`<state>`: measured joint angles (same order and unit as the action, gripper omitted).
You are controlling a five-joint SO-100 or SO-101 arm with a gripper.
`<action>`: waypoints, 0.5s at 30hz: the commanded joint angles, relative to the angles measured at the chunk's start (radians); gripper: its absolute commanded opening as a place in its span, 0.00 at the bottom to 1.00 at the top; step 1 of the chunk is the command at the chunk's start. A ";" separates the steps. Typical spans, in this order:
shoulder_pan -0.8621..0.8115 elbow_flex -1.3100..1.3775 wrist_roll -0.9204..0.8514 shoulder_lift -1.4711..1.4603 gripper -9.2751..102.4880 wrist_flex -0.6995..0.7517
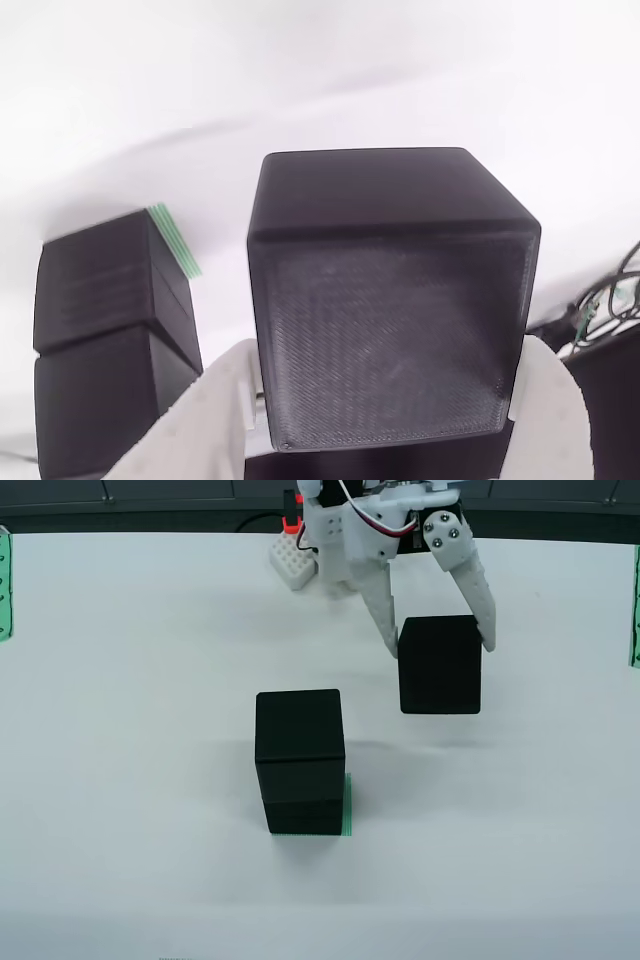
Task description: Stack 3 Blocks on the chosen place.
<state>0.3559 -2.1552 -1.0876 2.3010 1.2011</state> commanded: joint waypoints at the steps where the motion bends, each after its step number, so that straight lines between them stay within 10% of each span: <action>1: -0.041 -0.031 -0.051 0.109 0.28 -0.084; 15: -0.160 -0.164 -0.160 0.376 0.28 -0.279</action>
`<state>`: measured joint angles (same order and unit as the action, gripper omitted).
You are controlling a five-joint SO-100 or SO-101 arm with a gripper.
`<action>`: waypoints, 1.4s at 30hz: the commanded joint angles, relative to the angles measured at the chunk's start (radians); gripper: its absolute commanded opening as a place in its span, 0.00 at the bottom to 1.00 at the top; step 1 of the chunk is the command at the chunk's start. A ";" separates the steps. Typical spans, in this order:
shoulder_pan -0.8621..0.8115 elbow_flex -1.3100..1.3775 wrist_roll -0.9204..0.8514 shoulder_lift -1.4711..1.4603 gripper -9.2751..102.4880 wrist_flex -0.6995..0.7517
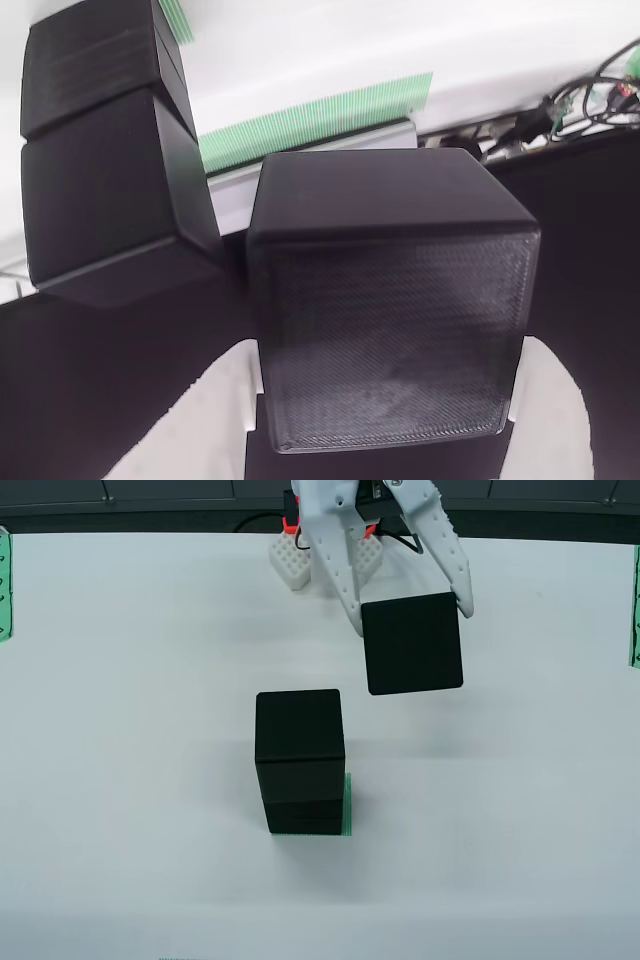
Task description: Stack 3 Blocks on the chosen place.
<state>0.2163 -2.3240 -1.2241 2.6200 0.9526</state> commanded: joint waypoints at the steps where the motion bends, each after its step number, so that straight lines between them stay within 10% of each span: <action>1: -0.028 -0.003 -0.034 0.074 0.28 -0.038; 42: -0.304 -0.426 -0.245 0.124 0.27 -0.799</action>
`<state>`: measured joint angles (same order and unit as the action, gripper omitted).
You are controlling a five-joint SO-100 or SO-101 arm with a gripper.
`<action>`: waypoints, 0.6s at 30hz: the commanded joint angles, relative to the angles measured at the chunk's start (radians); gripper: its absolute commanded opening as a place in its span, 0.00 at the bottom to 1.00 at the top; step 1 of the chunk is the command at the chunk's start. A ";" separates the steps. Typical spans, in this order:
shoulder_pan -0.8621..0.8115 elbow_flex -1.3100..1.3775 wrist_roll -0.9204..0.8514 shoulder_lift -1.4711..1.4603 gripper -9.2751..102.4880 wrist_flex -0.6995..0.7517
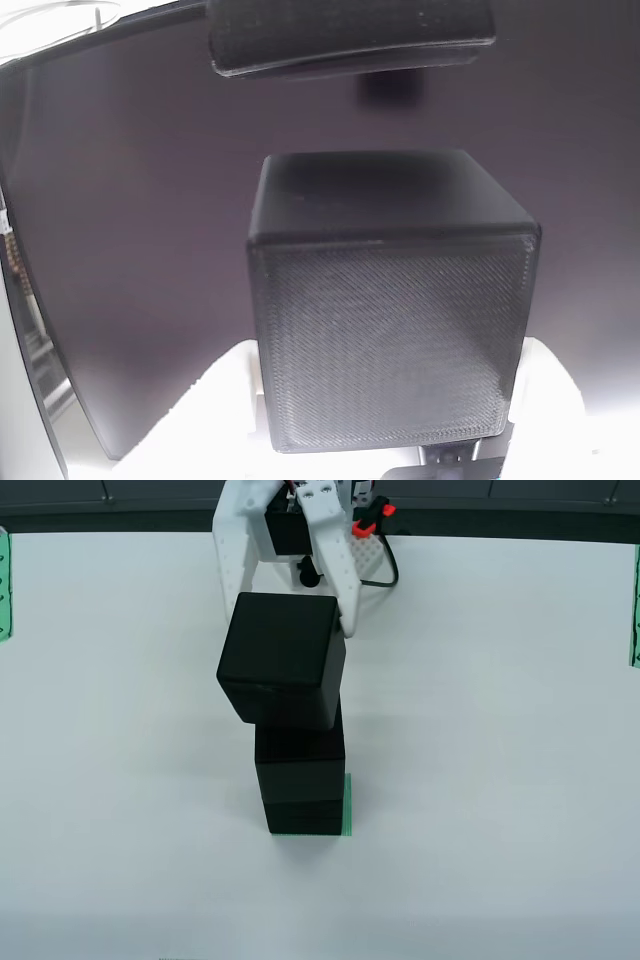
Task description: Stack 3 Blocks on the chosen place.
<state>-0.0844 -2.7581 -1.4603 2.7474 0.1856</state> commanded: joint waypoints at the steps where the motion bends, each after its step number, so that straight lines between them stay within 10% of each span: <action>1: -0.005 0.003 -0.017 -0.003 0.27 -0.037; 18: -0.020 -0.117 -0.072 -0.043 0.27 -0.259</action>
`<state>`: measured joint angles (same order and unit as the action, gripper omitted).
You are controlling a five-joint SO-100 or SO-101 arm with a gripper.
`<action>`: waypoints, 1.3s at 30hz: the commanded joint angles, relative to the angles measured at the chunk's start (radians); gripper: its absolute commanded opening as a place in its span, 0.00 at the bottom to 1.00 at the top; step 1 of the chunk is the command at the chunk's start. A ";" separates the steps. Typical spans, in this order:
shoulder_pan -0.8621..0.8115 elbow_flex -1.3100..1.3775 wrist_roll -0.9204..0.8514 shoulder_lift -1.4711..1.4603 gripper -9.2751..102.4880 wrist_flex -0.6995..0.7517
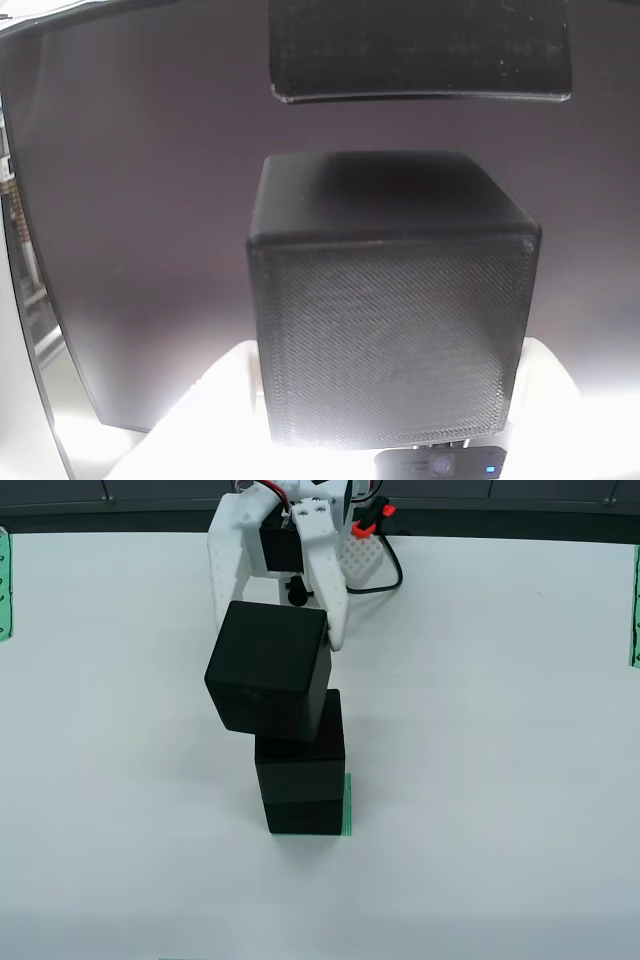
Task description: Stack 3 Blocks on the chosen place.
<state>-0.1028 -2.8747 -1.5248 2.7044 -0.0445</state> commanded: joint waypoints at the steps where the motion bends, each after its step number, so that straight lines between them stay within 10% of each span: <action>1: -0.002 -0.005 -0.008 0.000 0.27 -0.037; 39: 0.028 -0.091 -0.021 -0.086 0.27 -0.233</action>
<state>-0.0859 -2.9683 -1.5401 2.6200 -0.2516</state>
